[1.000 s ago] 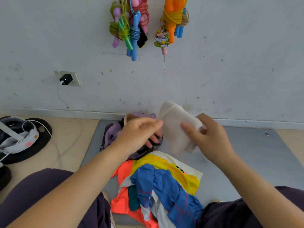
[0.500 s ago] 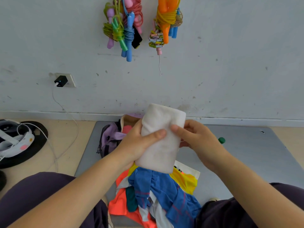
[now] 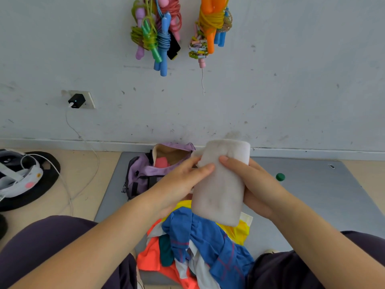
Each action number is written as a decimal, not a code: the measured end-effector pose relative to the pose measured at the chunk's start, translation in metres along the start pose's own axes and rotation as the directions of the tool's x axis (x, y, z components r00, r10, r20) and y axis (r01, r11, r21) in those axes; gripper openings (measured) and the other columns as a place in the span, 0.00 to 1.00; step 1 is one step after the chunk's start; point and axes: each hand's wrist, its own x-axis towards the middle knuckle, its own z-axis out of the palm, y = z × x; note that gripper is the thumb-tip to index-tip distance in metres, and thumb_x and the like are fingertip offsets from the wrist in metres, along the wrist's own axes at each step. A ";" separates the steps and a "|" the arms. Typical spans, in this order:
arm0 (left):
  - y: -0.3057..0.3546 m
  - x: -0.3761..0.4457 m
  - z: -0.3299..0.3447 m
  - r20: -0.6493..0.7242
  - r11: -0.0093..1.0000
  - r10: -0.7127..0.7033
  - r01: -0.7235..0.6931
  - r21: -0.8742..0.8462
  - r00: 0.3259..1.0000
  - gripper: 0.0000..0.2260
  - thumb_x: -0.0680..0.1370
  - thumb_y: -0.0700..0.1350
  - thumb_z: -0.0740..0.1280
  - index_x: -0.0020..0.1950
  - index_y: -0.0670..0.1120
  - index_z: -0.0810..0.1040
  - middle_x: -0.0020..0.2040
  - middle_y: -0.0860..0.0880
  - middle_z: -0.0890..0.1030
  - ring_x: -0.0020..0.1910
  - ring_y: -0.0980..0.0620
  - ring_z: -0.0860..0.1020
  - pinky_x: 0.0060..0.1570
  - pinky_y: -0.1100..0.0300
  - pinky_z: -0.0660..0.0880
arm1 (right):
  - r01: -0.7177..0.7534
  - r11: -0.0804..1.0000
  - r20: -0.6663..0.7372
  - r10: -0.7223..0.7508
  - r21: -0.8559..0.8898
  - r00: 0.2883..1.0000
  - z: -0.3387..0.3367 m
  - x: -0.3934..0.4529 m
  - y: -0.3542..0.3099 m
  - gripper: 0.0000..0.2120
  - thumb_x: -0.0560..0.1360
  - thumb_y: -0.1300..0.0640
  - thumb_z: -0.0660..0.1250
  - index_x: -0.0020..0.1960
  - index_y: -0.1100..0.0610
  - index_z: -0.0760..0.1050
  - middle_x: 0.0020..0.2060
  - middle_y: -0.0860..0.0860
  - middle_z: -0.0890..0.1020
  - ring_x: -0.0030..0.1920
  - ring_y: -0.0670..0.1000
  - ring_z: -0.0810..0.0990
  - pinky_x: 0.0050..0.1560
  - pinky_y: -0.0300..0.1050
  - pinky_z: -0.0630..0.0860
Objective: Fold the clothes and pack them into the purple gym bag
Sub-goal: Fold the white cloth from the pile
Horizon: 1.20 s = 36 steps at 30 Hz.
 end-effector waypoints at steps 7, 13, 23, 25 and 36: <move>-0.004 0.000 0.000 0.080 0.943 -0.056 0.079 -0.323 0.995 0.19 0.73 0.55 0.73 0.60 0.47 0.82 0.58 0.43 0.83 0.58 0.44 0.82 0.48 0.52 0.81 | -0.035 0.990 0.102 0.021 0.134 0.995 0.007 0.002 0.005 0.19 0.79 0.53 0.65 0.66 0.62 0.74 0.60 0.61 0.81 0.60 0.60 0.80 0.57 0.53 0.79; -0.006 0.004 -0.001 -0.051 0.981 0.006 -0.015 -0.193 0.999 0.22 0.69 0.53 0.76 0.62 0.50 0.80 0.57 0.45 0.84 0.58 0.46 0.82 0.60 0.45 0.77 | 0.148 0.929 -0.142 -0.206 -0.338 0.968 0.014 0.004 0.013 0.12 0.68 0.42 0.72 0.46 0.47 0.82 0.44 0.50 0.87 0.44 0.50 0.86 0.40 0.43 0.81; 0.003 0.001 -0.003 -0.089 0.971 0.128 -0.143 -0.190 0.988 0.06 0.71 0.52 0.73 0.45 0.63 0.84 0.52 0.51 0.85 0.53 0.50 0.84 0.52 0.49 0.81 | 0.123 0.875 -0.226 -0.253 -0.469 0.941 0.010 0.013 0.013 0.30 0.65 0.28 0.66 0.56 0.50 0.71 0.53 0.51 0.81 0.47 0.46 0.83 0.42 0.35 0.80; 0.005 0.003 -0.005 -0.138 0.961 0.144 -0.172 -0.215 0.980 0.04 0.72 0.51 0.73 0.45 0.60 0.84 0.52 0.49 0.86 0.53 0.47 0.84 0.51 0.47 0.81 | 0.025 0.955 -0.093 -0.055 -0.297 0.994 0.010 0.013 0.011 0.34 0.67 0.31 0.69 0.60 0.57 0.75 0.54 0.57 0.83 0.53 0.54 0.84 0.54 0.53 0.81; 0.037 0.065 -0.094 -0.298 0.998 -0.066 0.057 -0.039 0.952 0.18 0.73 0.55 0.74 0.56 0.44 0.81 0.48 0.44 0.86 0.45 0.46 0.85 0.39 0.53 0.81 | -0.089 0.933 -0.012 0.091 -0.349 0.996 0.018 0.102 -0.005 0.19 0.74 0.48 0.71 0.60 0.59 0.79 0.53 0.55 0.85 0.55 0.55 0.83 0.56 0.50 0.80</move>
